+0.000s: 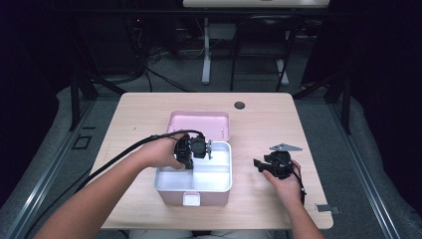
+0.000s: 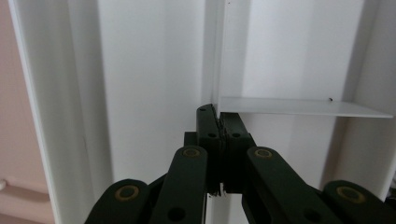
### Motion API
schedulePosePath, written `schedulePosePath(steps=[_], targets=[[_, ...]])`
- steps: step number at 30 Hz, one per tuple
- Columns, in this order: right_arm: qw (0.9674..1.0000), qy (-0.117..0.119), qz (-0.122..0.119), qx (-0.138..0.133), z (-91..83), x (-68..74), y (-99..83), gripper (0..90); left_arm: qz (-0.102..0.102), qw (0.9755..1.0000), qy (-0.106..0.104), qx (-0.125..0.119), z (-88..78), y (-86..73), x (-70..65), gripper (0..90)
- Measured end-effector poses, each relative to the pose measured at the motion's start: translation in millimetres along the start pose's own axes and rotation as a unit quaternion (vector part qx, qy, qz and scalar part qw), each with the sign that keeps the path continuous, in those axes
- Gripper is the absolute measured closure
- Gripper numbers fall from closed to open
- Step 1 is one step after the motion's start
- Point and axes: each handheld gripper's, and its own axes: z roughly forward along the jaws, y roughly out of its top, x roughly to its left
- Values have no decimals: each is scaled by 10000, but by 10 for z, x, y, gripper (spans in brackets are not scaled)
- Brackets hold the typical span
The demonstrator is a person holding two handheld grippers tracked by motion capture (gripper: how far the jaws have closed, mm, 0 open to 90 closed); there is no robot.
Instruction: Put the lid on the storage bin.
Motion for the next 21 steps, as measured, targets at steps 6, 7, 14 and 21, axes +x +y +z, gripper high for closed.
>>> schedulePosePath(steps=[6, 7, 14, 21], targets=[[10000, 7, -20, -5, -2, 2, 1, 485, -71, 9999, -32, -108, 33, -35, 9, 884], [10000, 11, -17, -7, -3, 4, 2, 485, -77, 9999, -46, -121, 41, -37, 9, 883], [10000, 4, -22, -3, -7, 10, 4, 485, -95, 9999, -19, -133, 65, -36, 3, 878], [9998, -71, -169, 26, -9, 28, 36, 486, -180, 9998, 98, -40, 41, -72, -19, 855]])
